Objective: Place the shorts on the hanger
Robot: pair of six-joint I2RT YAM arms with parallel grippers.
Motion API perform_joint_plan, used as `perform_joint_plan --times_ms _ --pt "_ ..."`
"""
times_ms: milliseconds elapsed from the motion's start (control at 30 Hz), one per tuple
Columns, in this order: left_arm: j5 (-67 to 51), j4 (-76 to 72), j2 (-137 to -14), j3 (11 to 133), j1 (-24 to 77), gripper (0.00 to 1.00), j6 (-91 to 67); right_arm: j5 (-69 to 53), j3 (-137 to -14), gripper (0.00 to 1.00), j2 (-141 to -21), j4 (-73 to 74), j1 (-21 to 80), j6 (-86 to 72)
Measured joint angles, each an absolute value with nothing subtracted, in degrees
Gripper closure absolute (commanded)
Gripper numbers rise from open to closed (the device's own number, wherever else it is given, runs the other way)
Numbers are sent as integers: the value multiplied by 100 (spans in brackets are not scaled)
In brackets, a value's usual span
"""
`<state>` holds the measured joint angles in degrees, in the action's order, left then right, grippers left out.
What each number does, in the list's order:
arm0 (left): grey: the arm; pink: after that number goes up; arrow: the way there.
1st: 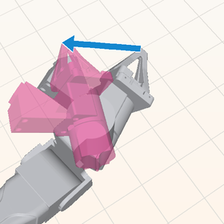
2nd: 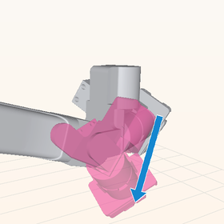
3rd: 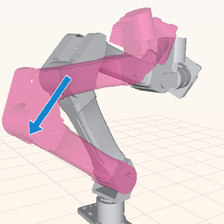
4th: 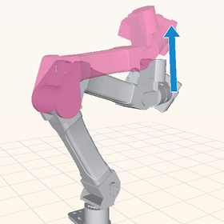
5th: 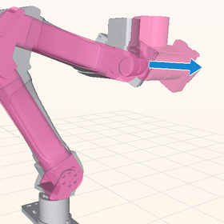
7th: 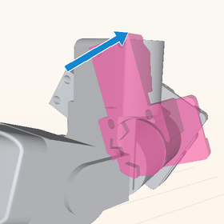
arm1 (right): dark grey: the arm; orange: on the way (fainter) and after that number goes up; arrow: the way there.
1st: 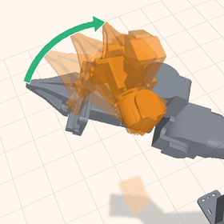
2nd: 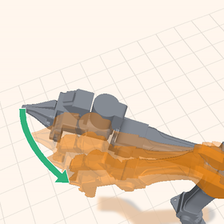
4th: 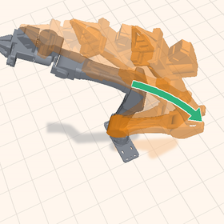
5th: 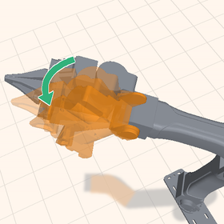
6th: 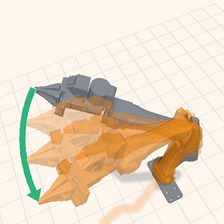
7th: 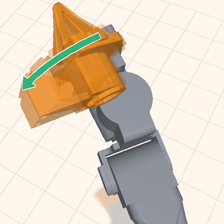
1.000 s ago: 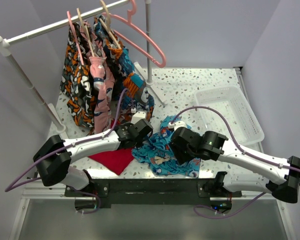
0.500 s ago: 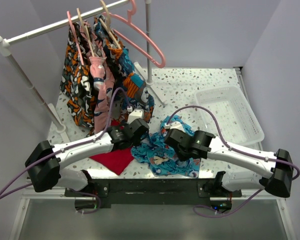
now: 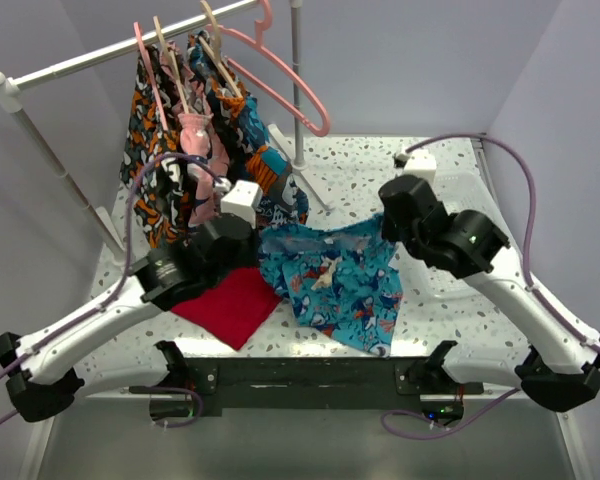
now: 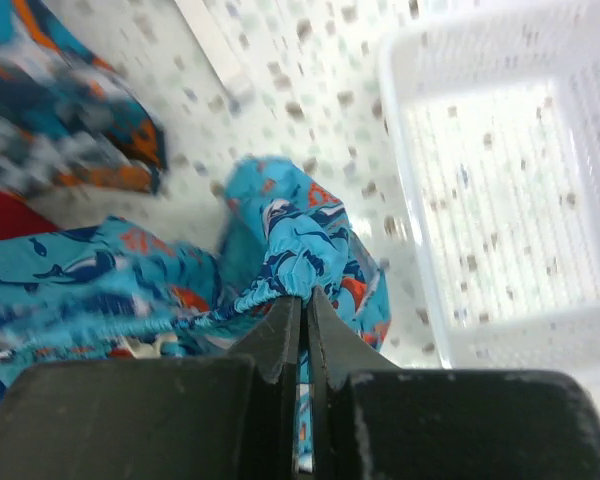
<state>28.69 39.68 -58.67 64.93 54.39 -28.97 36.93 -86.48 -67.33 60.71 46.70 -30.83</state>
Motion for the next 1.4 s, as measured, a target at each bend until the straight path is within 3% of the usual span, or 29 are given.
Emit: perform_joint_plan --times_ms 267,400,533,800,967,1000,1033,1233,1400 --pt "2635 4165 -6117 9771 5439 100 -1787 4021 -12011 100 -8042 6193 4589 -2294" --pt "2408 4165 -6208 10370 5439 100 -1559 4121 -12573 100 -8193 6254 4556 -2115" --pt "2145 4128 -5981 9644 5439 100 -1542 4062 -11437 100 -7725 6119 4405 -2141" --pt "1535 3693 -5546 6160 5439 100 -2158 2980 -7776 100 -6925 5561 3776 -2451" --pt "1498 3260 -5933 4875 5439 100 -2729 2069 -6563 75 -7592 5052 3708 -2724" --pt "1498 3148 -6025 4733 5439 100 -2832 1946 -6589 69 -7852 4984 3708 -2757" --pt "1500 3037 -6106 4633 5439 100 -2930 1876 -6698 52 -8051 5006 3708 -2790" --pt "1546 2617 -6361 4552 5439 100 -3256 1865 -8077 15 -8215 4928 3708 -2681" --pt "1619 2596 -6528 4554 5439 100 -3301 1750 -9144 12 -7710 4265 3706 -2134"
